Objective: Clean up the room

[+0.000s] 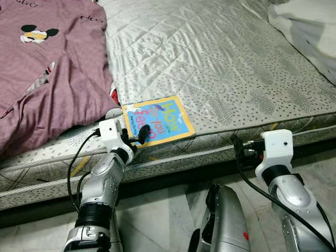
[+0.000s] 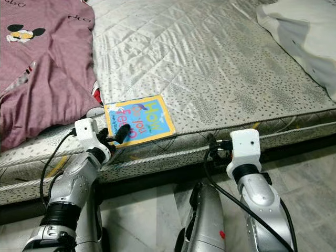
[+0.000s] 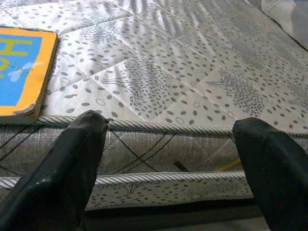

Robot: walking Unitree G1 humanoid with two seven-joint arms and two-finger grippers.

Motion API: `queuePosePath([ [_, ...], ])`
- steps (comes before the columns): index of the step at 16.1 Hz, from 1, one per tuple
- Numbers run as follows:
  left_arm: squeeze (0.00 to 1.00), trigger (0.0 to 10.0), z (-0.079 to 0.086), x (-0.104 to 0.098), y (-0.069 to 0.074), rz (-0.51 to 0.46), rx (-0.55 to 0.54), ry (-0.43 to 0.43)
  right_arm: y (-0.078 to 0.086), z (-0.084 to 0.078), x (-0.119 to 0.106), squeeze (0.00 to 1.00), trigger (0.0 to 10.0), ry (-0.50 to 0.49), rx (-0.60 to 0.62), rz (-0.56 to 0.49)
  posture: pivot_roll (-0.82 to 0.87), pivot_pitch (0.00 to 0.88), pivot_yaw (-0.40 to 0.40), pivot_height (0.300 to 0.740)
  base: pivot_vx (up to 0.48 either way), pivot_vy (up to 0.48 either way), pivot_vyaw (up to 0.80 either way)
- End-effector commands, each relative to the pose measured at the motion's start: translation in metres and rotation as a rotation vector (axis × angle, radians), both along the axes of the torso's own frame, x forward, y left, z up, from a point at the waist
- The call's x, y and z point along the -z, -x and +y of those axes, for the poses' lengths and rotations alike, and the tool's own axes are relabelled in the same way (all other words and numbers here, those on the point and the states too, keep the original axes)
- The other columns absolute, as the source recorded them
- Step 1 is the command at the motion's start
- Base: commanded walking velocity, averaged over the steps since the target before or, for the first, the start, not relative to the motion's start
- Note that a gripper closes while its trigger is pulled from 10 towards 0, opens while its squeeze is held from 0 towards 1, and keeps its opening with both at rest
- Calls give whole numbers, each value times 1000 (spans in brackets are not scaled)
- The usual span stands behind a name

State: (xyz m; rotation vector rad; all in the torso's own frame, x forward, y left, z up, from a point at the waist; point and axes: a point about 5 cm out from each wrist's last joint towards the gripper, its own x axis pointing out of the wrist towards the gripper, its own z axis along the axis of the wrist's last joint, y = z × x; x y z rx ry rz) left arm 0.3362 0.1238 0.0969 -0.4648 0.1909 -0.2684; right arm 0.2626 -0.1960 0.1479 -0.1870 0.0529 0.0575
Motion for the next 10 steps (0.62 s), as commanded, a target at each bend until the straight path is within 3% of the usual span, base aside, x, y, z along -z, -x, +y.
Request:
queuePosePath([
  [1,0,10000,-31,18,8,94,125,64,0,-3,-2,0,10000,11,8,1,-249,231,-116,478,0,0,0],
  [6,0,10000,-43,30,12,176,202,230,-9,0,-7,0,10000,21,-15,-19,-255,210,-130,478,0,0,0],
  [7,0,0,-45,35,14,218,218,300,-11,-1,-9,0,10000,27,-17,-24,-258,202,-134,478,0,0,0],
  [10,0,0,-48,37,14,248,256,415,-16,-2,-12,0,10000,34,-16,-36,-259,183,-136,478,0,0,0],
])
